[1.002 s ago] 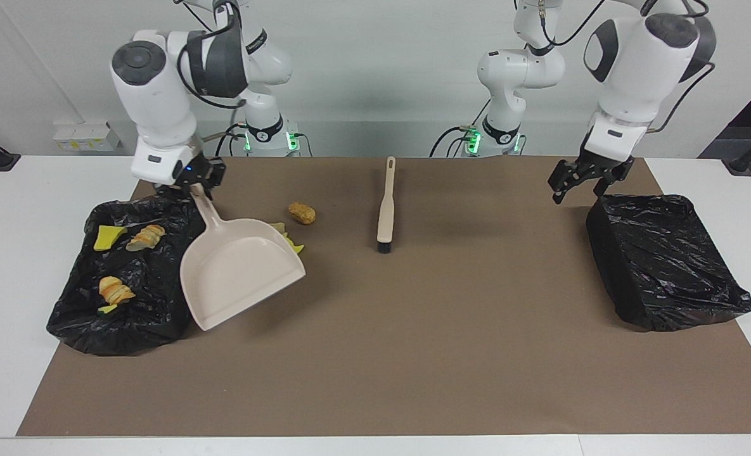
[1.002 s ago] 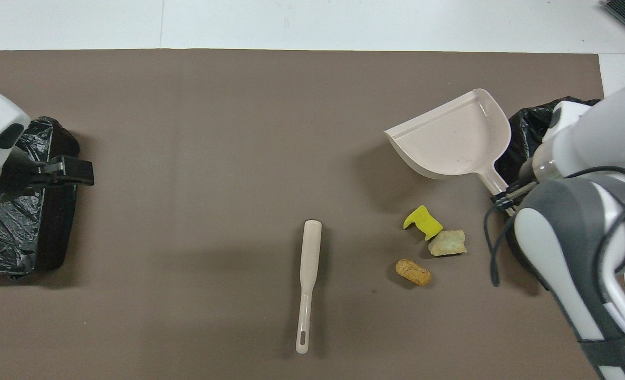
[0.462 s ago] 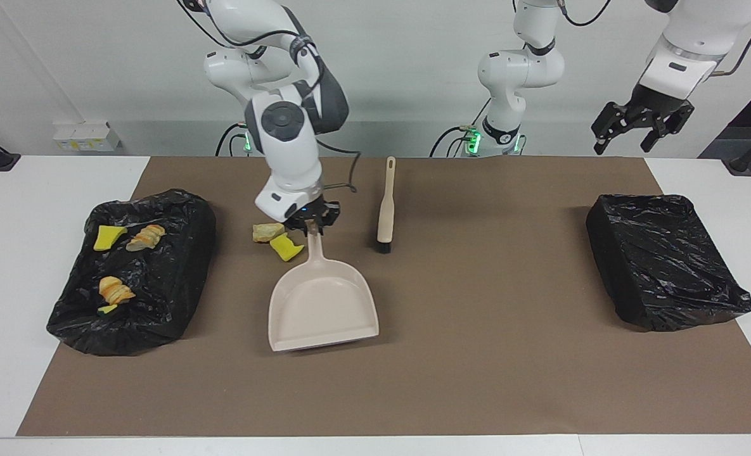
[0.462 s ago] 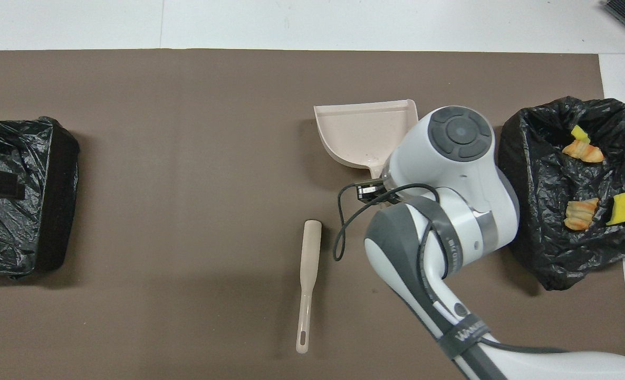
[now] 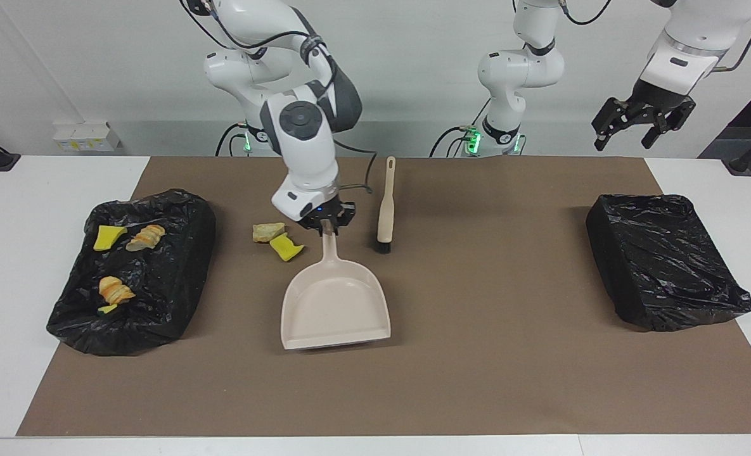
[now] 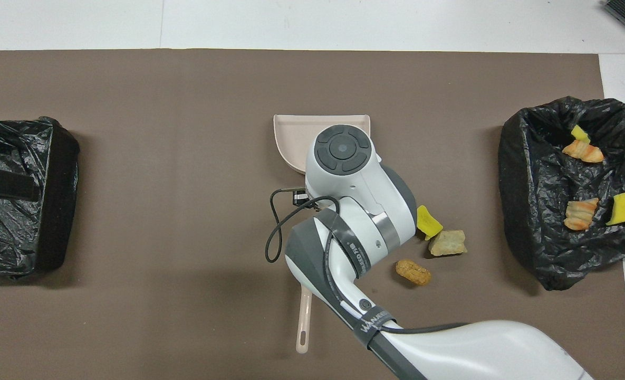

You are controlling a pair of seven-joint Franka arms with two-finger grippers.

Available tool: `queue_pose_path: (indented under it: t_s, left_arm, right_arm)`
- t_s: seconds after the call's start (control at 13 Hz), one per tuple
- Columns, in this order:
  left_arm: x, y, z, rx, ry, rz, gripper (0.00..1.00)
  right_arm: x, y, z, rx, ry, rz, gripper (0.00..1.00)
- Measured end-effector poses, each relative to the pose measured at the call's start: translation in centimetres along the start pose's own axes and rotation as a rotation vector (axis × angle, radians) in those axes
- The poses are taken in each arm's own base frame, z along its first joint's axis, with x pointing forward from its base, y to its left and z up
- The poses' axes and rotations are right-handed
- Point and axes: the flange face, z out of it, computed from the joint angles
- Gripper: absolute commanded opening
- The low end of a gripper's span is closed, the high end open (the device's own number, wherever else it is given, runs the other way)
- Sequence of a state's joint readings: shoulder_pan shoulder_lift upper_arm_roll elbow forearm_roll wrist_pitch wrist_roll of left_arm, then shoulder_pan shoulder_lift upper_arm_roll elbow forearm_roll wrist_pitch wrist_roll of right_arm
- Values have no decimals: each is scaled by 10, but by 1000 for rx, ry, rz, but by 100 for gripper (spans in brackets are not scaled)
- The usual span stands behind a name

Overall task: Sweep and dump trash in bin
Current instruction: 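Lower the dustpan with the right gripper onto the table center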

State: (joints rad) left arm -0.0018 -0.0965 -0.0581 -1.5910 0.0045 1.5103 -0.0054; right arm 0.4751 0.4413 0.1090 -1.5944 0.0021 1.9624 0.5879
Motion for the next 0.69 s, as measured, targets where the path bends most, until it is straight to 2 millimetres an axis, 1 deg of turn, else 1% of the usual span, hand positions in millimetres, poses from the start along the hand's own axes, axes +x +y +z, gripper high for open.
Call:
queue_pose_path:
  t_s: [0.08,0.15,0.39,0.46,0.69]
  left_arm:
    - [1,1,-1,-1,10,3,100]
    - [2,2,-2,-4,24,8,100]
    - [6,9,-4,-52,57,13,100]
    - [6,9,-4,-57,59,13,100]
    - [6,11,-3,-60,57,20,100]
  right_arm:
    - [4,-2,5,-1,-1,2,100]
    - [8,-1,5,-1,2,5,100]
    - [13,2,-7,7,19,12,100]
    - [11,4,-13,2,13,13,100]
    - [-5,18,-38,-43,-48,3,100]
